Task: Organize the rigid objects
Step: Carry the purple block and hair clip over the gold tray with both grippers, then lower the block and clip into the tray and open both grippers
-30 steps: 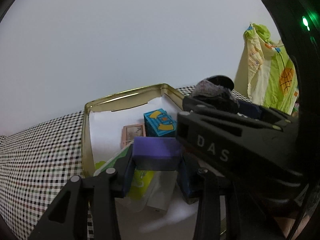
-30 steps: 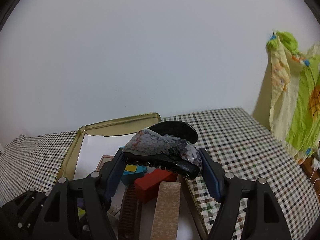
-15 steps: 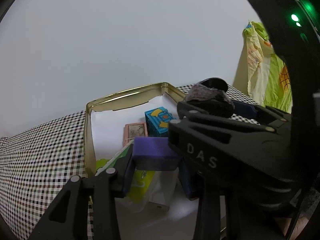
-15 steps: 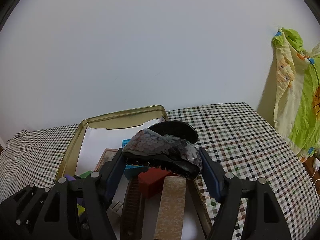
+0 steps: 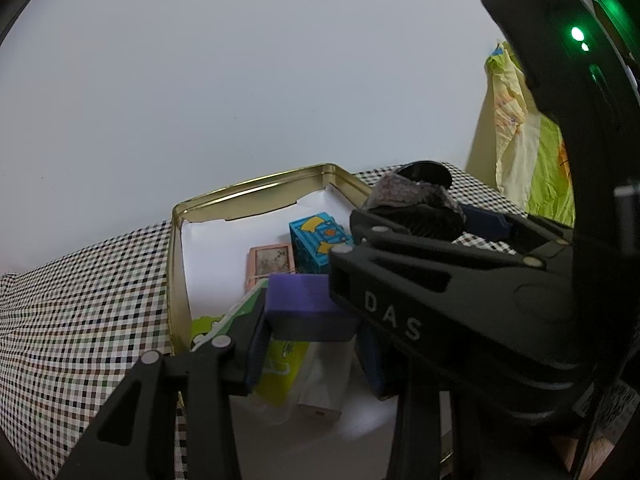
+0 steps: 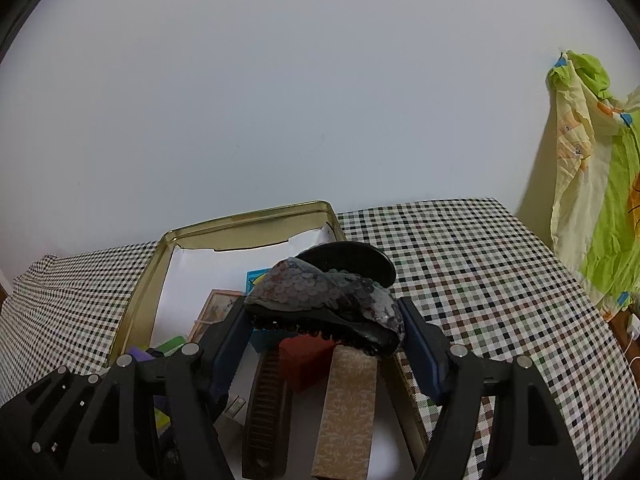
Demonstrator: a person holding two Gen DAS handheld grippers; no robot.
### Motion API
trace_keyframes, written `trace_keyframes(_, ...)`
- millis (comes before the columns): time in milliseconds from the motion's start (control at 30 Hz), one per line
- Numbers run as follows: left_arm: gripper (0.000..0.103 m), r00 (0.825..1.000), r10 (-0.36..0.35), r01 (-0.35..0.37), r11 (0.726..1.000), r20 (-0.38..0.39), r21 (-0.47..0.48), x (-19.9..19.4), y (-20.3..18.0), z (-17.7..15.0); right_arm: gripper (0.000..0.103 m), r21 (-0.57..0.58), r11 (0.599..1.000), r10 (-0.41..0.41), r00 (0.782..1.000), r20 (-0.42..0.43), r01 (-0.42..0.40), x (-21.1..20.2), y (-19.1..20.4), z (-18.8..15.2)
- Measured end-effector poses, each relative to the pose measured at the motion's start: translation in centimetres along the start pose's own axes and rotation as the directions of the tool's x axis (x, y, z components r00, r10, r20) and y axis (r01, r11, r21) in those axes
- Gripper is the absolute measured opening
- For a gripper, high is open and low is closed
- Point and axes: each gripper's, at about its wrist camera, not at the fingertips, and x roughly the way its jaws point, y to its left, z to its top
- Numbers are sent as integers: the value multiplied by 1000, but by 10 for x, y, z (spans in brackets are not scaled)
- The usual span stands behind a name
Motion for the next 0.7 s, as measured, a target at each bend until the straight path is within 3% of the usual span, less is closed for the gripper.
trace_keyframes(700, 39, 1000, 14, -14, 1000, 5, 9, -2, 0, 0, 74, 17, 1000, 27, 999, -43, -26, 6, 2, 0)
